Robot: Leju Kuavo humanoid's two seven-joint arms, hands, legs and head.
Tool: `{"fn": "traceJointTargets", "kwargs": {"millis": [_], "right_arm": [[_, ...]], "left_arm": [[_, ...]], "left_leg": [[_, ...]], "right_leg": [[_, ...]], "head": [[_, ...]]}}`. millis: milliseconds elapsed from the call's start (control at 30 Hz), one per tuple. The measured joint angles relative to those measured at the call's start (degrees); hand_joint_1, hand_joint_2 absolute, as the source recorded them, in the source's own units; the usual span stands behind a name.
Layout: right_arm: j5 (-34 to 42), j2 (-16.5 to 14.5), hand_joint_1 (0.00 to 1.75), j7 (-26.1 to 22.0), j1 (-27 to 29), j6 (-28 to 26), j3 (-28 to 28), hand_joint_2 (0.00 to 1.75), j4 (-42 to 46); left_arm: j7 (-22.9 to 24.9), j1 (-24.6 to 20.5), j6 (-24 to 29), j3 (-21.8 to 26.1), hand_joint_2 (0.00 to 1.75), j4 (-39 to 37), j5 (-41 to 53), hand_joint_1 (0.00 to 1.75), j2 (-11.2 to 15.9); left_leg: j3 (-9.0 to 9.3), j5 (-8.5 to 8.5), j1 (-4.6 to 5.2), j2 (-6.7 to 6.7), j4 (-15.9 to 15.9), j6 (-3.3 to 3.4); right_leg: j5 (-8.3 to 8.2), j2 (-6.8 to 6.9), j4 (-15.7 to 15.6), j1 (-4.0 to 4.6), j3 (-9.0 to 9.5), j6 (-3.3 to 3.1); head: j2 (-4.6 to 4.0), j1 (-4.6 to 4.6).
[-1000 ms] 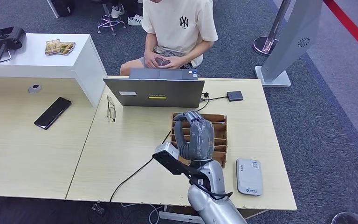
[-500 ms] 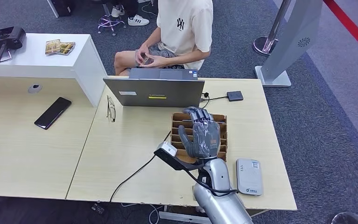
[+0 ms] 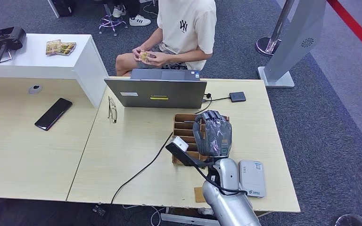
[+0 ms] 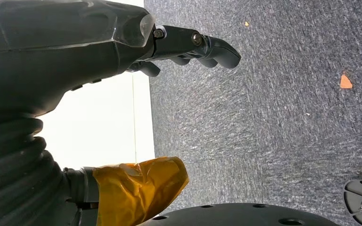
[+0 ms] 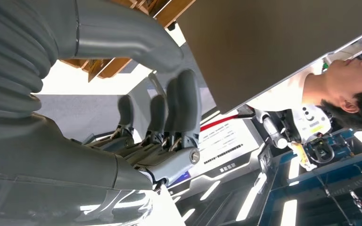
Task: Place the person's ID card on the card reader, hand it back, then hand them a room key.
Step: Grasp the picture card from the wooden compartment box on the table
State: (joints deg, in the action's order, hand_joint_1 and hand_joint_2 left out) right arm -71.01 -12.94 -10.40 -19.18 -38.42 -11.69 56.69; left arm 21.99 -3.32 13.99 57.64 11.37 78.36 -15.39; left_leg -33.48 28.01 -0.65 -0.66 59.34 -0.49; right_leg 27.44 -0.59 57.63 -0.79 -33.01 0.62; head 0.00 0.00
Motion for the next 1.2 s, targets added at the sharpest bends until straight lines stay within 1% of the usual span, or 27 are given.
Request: {"fn": "traceJointTargets", "kwargs": {"millis": [133,367,533,667,967,1200], "right_arm": [[-0.34,0.00,1.00,0.01,0.03,0.00,0.80,1.75,-0.06],[-0.78,0.07,0.99,0.14,0.11,0.00,1.94,1.75,-0.43],[-0.97,0.31,0.89,0.68,0.15,0.00,2.46,1.75,-1.08],[-1.10,0.52,0.89,0.97,0.15,0.00,2.84,1.75,-1.94],[-2.14,1.09,0.96,1.73,0.11,0.00,4.92,1.75,-4.26],[-2.74,1.43,0.96,2.05,-0.05,-0.02,6.15,1.75,-5.71]], "left_arm": [[0.00,0.00,0.00,0.00,1.75,0.00,0.03,0.00,0.00],[0.00,0.00,0.00,0.00,1.75,0.00,0.04,0.00,0.00],[0.00,0.00,0.00,0.00,1.75,0.00,0.06,0.00,0.00],[0.00,0.00,-0.01,0.00,1.75,0.00,0.09,0.00,0.00],[0.00,0.00,-0.13,0.00,1.75,0.00,0.31,0.00,0.00],[0.00,0.00,-0.25,0.00,1.75,0.00,0.56,0.00,0.00]], "left_leg": [[0.00,0.00,0.00,0.00,0.00,0.00],[0.00,0.00,0.00,0.01,0.00,0.00],[0.00,0.00,0.00,0.01,0.00,0.00],[0.00,0.00,0.00,0.00,0.00,0.00],[0.00,0.00,0.00,0.00,0.00,0.00],[0.00,0.00,0.00,0.00,0.00,0.00]], "right_leg": [[0.00,-0.01,0.00,0.00,0.00,0.00],[0.00,-0.03,0.00,0.00,-0.01,0.00],[0.00,-0.03,0.00,0.00,-0.01,0.00],[0.00,-0.03,0.00,0.00,-0.01,0.00],[0.00,-0.03,0.00,0.00,0.00,0.00],[0.00,-0.03,0.00,0.00,0.00,0.00]], "head": [[0.00,0.00],[0.00,0.00],[0.00,0.00],[0.00,0.00],[0.00,0.00],[0.00,0.00]]}}
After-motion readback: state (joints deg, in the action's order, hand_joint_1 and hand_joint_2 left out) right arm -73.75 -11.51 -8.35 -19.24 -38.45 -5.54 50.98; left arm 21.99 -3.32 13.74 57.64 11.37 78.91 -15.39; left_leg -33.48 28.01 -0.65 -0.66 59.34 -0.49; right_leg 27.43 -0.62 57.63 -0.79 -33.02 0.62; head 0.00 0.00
